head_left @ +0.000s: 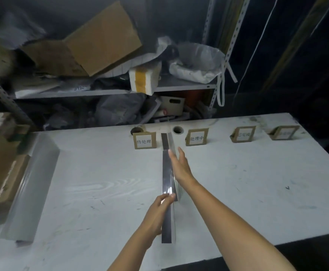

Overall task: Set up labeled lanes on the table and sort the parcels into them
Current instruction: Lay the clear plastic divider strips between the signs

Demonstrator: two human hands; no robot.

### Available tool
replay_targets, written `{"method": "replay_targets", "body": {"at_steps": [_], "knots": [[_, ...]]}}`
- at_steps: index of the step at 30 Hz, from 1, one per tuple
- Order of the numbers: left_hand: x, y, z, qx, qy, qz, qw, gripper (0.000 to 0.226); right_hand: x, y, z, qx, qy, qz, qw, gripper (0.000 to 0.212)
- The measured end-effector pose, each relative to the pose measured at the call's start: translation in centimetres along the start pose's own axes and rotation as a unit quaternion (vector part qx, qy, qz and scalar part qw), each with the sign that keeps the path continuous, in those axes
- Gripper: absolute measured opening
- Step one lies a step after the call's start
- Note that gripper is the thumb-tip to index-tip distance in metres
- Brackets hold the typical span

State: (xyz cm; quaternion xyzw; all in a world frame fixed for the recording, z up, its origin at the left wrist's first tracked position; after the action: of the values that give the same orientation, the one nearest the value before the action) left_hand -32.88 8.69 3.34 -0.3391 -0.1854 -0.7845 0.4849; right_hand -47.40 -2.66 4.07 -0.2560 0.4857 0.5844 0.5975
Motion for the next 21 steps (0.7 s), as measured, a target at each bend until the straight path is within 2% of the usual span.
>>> {"method": "replay_targets", "body": {"at_steps": [3,6,9,14,21], "knots": [[-1.2,-1.0,-0.9,-0.004,0.014,-0.018,1.0,0.057,1.8,-0.8,-0.1,-0.018,-0.037,-0.042,0.998,0.074],[-2.1,-1.3,-2.2,0.002,0.002,-0.079,0.997,0.047,2.4,-1.3,0.2,-0.028,-0.045,-0.027,0.998,0.06],[-2.0,-1.6,-2.9,0.011,-0.019,-0.122,0.992,0.054,3.2,-1.5,0.2,-0.029,-0.044,-0.023,0.998,0.056],[-0.2,-2.7,-3.5,-0.018,-0.086,-0.093,0.992,0.052,4.0,-1.7,-0.2,-0.027,-0.051,-0.029,0.998,0.059],[-0.1,-2.1,-3.2,-0.017,-0.092,-0.05,0.994,0.043,3.8,-1.9,-0.8,-0.047,-0.057,-0.04,0.996,0.06]]}}
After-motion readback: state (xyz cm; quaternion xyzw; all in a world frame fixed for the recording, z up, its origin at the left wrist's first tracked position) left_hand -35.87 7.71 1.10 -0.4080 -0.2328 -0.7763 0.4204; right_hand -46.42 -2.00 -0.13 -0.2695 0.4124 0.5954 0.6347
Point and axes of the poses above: each hand's wrist, its own z-axis away from the middle knuckle, its own y-axis out of the back of the hand, x = y × z, the point moved 10 cm from there along -z, towards the middle knuckle, and after that the axes turned 4 degrees about -x, right-handed, at the moved point
